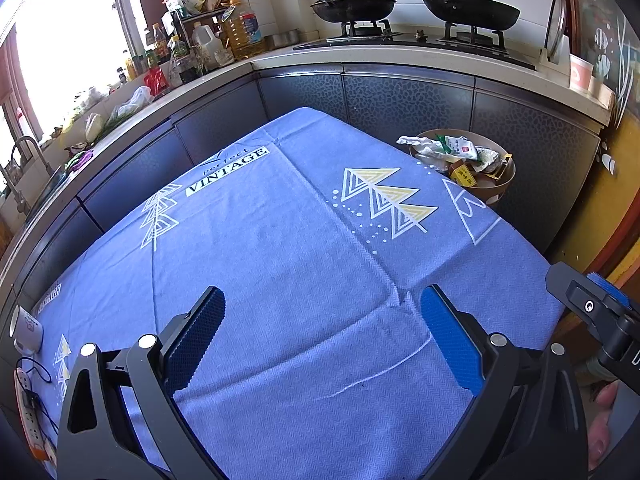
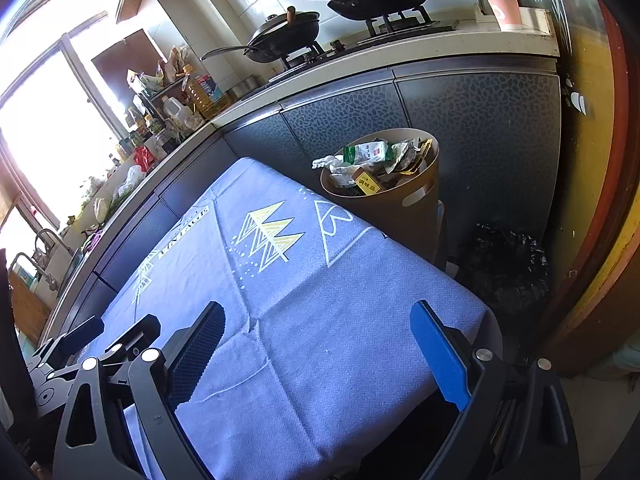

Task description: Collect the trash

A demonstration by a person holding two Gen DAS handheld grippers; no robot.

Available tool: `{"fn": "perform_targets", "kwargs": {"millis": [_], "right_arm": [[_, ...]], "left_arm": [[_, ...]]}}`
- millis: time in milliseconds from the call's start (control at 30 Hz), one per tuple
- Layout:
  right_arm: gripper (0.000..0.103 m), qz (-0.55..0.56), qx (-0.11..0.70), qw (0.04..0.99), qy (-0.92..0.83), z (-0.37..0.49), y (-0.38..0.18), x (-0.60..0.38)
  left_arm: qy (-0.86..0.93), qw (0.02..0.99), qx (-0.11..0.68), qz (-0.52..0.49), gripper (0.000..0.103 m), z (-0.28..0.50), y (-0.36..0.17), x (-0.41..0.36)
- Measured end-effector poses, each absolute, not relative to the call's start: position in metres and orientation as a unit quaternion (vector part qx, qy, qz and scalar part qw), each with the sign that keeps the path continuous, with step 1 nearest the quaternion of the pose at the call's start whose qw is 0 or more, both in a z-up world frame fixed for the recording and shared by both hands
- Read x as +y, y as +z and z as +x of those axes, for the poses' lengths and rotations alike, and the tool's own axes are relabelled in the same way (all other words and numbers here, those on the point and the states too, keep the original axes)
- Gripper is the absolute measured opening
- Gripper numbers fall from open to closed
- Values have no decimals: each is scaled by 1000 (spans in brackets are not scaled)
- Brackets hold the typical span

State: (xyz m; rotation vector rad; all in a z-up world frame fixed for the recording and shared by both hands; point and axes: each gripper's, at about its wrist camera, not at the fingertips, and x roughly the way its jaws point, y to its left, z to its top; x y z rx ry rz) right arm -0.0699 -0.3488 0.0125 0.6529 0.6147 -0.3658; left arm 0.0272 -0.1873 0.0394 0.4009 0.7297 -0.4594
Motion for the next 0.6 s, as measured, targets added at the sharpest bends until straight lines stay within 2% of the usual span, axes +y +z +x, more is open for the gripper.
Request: {"fn": "perform_targets", "kwargs": {"millis": [600], "right_arm": [[93, 317, 299, 884, -169, -68, 5, -349]], "left_arm": [[-212, 891, 353, 194, 97, 29, 37, -189]]}}
